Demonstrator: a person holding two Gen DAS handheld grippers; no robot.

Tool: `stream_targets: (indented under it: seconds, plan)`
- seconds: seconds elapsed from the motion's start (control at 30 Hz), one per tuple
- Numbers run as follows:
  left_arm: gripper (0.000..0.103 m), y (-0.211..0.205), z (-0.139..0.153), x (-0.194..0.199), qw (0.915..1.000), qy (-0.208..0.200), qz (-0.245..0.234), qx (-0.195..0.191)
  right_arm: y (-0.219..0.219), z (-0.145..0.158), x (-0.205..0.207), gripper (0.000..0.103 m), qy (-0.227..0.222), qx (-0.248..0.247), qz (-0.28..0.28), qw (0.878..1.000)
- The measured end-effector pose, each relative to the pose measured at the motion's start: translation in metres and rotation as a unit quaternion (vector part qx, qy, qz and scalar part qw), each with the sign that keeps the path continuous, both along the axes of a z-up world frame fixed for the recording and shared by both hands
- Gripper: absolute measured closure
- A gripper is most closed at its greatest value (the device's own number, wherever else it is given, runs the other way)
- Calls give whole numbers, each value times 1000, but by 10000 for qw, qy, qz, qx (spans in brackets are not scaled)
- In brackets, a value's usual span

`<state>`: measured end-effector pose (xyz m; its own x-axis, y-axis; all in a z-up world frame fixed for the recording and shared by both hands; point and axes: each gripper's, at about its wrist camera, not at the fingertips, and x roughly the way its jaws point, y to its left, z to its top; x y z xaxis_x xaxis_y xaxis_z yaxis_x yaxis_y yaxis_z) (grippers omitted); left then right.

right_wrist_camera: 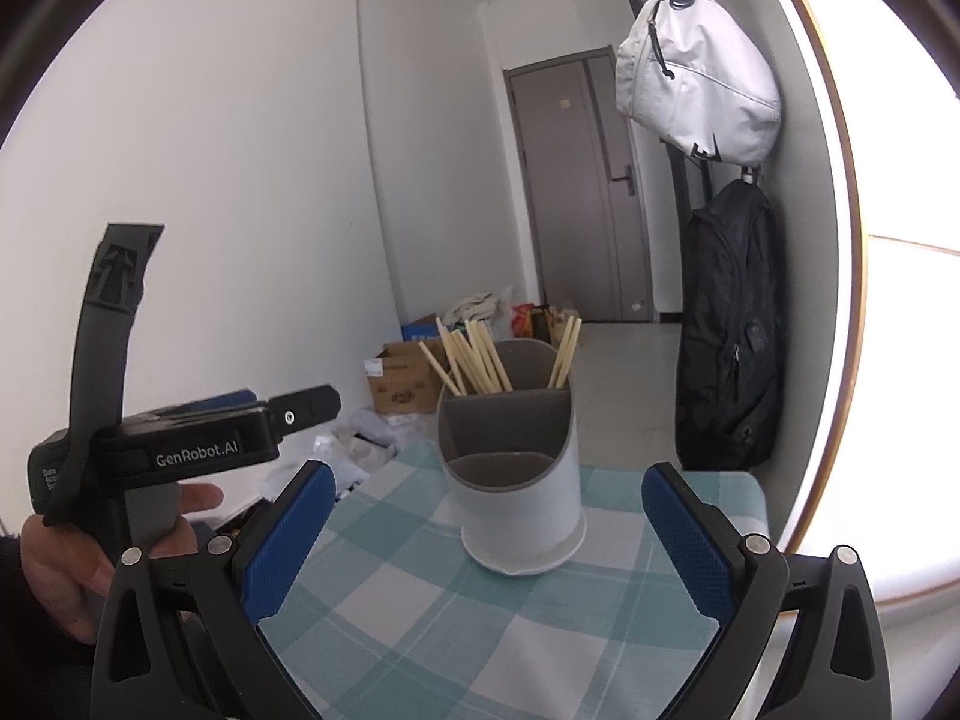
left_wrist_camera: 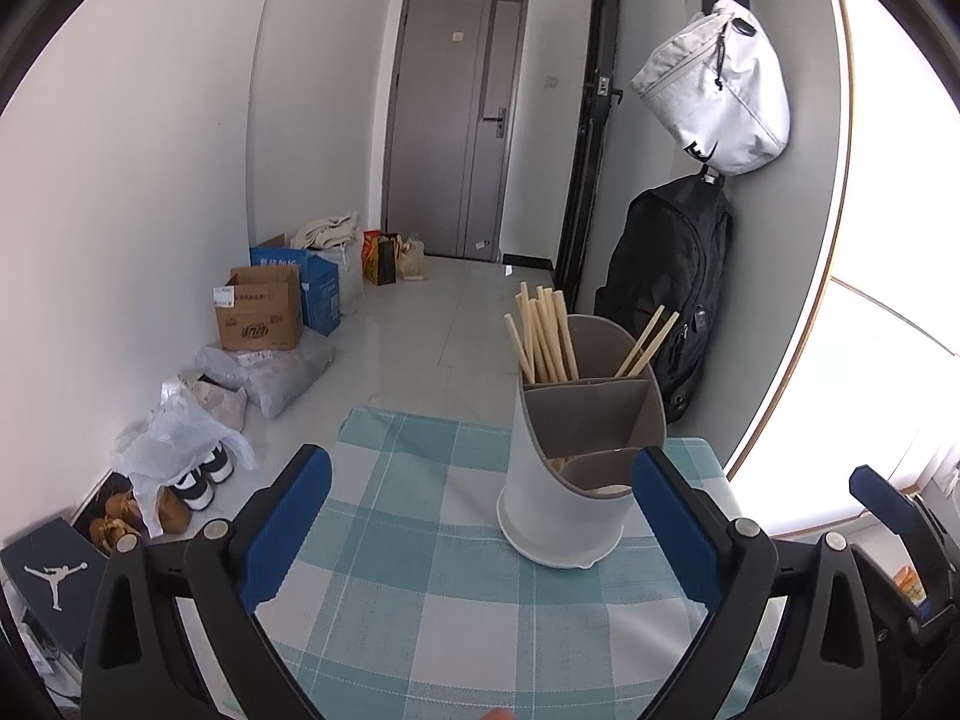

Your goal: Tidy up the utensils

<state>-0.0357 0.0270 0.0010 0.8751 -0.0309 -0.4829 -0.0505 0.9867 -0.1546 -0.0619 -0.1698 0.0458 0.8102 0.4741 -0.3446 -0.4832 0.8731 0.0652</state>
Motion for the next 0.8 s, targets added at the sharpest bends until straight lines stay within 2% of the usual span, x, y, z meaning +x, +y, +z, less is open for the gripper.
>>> stream_targets:
  seconds: [0.8]
  plan:
    - [5, 1, -5, 2, 9998, 175, 61, -34, 1, 0, -6, 0, -56, -41, -20, 10000]
